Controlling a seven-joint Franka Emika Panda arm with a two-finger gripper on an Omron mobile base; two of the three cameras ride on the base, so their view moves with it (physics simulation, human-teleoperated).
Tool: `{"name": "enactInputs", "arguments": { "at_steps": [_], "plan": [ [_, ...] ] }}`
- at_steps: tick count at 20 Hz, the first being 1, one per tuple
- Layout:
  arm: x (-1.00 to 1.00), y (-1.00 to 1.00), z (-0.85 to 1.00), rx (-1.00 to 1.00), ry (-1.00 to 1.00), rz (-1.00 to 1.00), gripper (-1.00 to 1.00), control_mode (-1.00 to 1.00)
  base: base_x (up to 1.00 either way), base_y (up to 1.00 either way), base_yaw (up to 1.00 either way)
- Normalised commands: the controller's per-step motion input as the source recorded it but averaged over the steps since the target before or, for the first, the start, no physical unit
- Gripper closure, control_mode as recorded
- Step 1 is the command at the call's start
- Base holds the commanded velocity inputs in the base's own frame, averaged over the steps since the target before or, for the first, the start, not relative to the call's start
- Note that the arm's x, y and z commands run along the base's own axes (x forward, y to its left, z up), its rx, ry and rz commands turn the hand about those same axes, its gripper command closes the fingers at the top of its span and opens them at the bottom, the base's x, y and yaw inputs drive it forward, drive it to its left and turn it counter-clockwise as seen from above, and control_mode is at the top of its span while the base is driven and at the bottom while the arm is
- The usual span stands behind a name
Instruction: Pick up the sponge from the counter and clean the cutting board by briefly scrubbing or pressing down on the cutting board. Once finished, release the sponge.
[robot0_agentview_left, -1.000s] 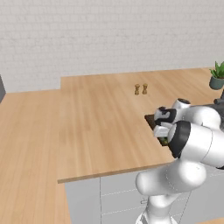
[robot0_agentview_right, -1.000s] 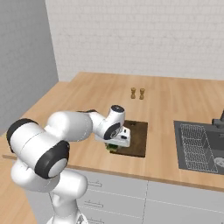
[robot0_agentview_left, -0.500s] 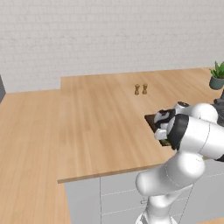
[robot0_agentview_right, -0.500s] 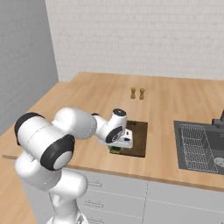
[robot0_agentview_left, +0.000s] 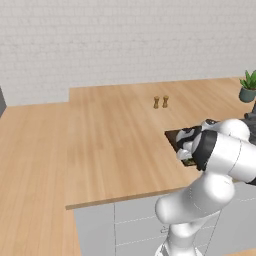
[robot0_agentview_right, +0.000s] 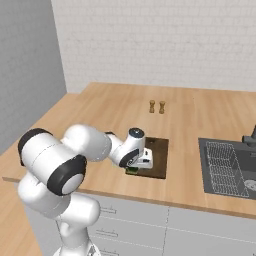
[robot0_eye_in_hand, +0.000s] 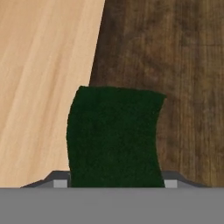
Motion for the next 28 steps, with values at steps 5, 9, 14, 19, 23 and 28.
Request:
{"name": "enactInputs", "arguments": {
  "at_steps": [5, 9, 14, 19, 23, 28],
  "plan": [
    [0.60, 0.00, 0.00, 0.00, 0.00, 0.00, 1.00, -1.00, 0.00, 0.00, 0.00],
    [0.64, 0.00, 0.01, 0.00, 0.00, 0.00, 1.00, -1.00, 0.00, 0.00, 0.00],
    [0.64, 0.00, 0.10, 0.00, 0.00, 0.00, 1.00, -1.00, 0.00, 0.00, 0.00],
    [0.72, 0.00, 0.09, 0.00, 0.00, 0.00, 1.00, -1.00, 0.00, 0.00, 0.00],
    [0.74, 0.00, 0.04, 0.00, 0.00, 0.00, 1.00, -1.00, 0.00, 0.00, 0.00],
    [0.49, 0.00, 0.00, 0.00, 0.00, 0.01, 1.00, -1.00, 0.00, 0.00, 0.00]
  ]
}}
